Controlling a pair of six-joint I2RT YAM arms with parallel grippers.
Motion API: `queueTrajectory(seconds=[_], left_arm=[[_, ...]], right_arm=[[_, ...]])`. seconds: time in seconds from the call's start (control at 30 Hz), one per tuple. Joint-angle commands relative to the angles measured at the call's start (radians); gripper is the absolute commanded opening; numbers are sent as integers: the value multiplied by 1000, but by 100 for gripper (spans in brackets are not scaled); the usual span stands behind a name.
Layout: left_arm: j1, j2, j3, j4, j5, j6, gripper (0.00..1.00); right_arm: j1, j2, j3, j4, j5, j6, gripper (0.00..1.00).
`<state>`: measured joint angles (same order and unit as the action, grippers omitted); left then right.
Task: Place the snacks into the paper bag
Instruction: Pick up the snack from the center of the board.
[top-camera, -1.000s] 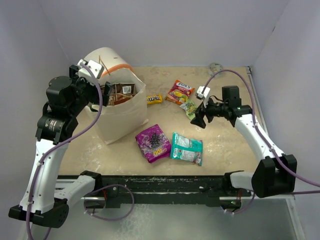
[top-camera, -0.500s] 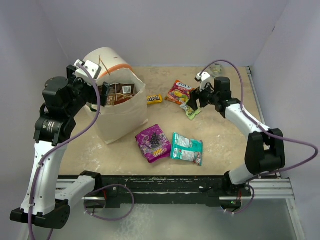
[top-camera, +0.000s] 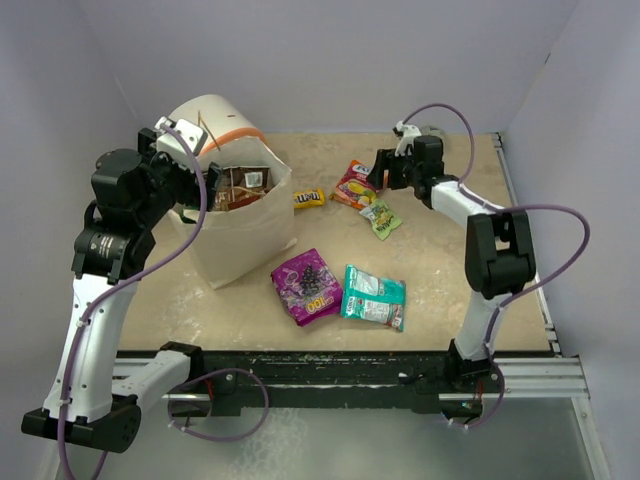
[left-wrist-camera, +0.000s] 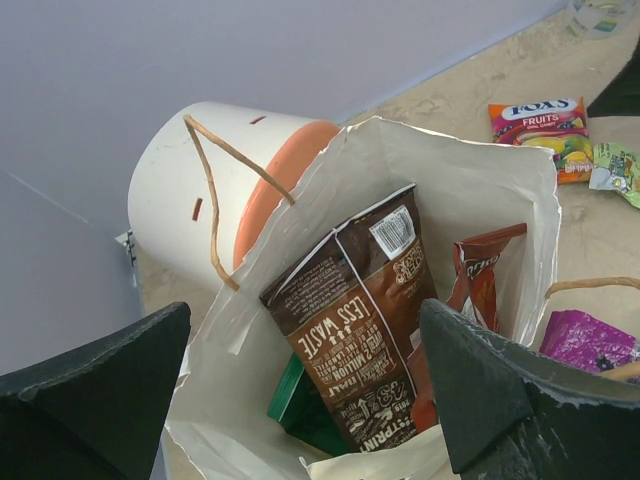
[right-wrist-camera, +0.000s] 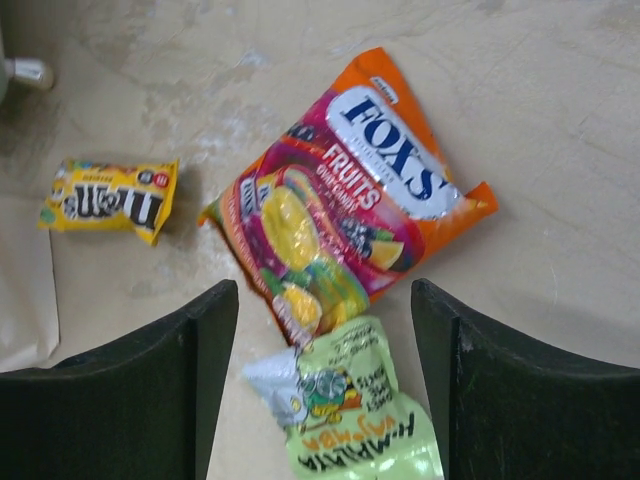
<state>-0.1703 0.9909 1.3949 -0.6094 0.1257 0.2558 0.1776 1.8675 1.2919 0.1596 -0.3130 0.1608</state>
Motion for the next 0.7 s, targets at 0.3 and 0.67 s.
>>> queueTrajectory(seconds=[0.3, 0.67], left_arm=[[17, 13, 58, 13, 11, 17, 99], [28, 23, 54, 7, 15, 21, 99]], right_arm=[[-77, 262, 233, 38, -18, 267, 68], [-94, 387, 285, 78, -163, 351, 67]])
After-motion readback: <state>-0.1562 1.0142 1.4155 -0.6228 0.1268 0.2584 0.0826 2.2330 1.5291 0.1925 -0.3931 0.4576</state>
